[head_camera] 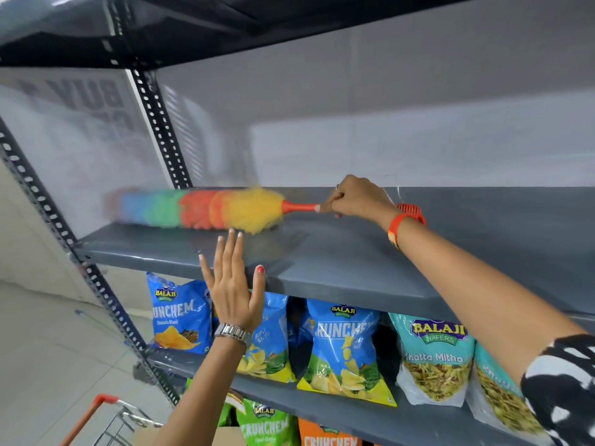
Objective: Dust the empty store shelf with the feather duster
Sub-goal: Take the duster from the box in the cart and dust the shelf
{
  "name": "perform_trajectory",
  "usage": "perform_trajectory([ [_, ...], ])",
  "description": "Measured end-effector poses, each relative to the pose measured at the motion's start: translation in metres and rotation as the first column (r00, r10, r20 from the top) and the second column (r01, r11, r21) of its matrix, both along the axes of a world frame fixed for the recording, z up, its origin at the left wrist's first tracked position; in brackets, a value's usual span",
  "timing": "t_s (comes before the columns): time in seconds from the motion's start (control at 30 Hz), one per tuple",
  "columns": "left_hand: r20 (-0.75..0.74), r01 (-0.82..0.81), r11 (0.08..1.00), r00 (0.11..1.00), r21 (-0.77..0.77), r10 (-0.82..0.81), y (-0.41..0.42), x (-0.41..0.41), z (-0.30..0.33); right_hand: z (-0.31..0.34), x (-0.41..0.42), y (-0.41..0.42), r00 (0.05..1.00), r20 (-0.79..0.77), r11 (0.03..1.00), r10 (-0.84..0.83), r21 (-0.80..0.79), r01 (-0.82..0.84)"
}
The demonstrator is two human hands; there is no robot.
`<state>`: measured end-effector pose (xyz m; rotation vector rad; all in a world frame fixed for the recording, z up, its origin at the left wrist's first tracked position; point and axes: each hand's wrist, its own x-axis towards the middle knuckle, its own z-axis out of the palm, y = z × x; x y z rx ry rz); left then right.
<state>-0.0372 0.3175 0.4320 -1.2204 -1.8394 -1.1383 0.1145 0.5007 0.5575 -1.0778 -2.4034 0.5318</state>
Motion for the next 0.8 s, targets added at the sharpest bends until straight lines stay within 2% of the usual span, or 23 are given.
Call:
perform_trajectory([
  [0.1, -0.006, -0.014, 1.0, 1.0, -0.002, 0.014, 0.006, -0.008, 0.001, 0.0, -0.006, -0.005, 0.993, 0.093, 0.994, 0.071, -0.088, -0.063],
  [0.2, 0.004, 0.001, 0.999, 1.0, 0.032, -0.001, 0.012, -0.007, -0.002, -0.009, -0.013, 0.0, 0.989, 0.129, 0.987, 0.068, -0.151, -0.048],
  [0.33, 0.029, -0.003, 0.994, 1.0, 0.112, 0.0, 0.017, -0.006, -0.002, -0.01, -0.023, 0.009, 0.988, 0.153, 0.994, -0.022, -0.103, 0.038],
  [0.4, 0.034, 0.001, 0.992, 0.999, 0.129, -0.005, 0.017, -0.007, -0.003, -0.01, -0.03, 0.014, 0.984, 0.144, 0.994, -0.104, -0.03, 0.109],
  [0.5, 0.044, 0.008, 0.992, 0.999, 0.127, -0.013, 0.018, -0.009, -0.002, -0.013, -0.039, 0.014, 0.966, 0.097, 0.934, -0.241, 0.294, 0.203],
  [0.57, 0.038, 0.008, 0.994, 0.999, 0.11, -0.012, 0.017, -0.01, -0.001, -0.011, -0.041, 0.013, 0.967, 0.034, 0.892, -0.252, 0.397, 0.219],
  [0.63, 0.039, 0.009, 0.996, 0.999, 0.087, -0.013, 0.015, -0.012, 0.0, -0.008, -0.037, 0.017, 0.967, -0.012, 0.913, -0.255, 0.327, 0.245],
  [0.7, 0.038, 0.003, 0.999, 0.999, 0.047, -0.005, 0.012, -0.012, 0.0, -0.007, -0.026, 0.022, 0.969, -0.03, 0.953, -0.245, 0.176, 0.247],
  [0.8, -0.025, -0.057, 0.997, 0.998, -0.06, 0.055, 0.007, -0.01, 0.0, -0.006, -0.002, 0.025, 0.984, -0.054, 0.986, -0.167, -0.01, 0.167],
])
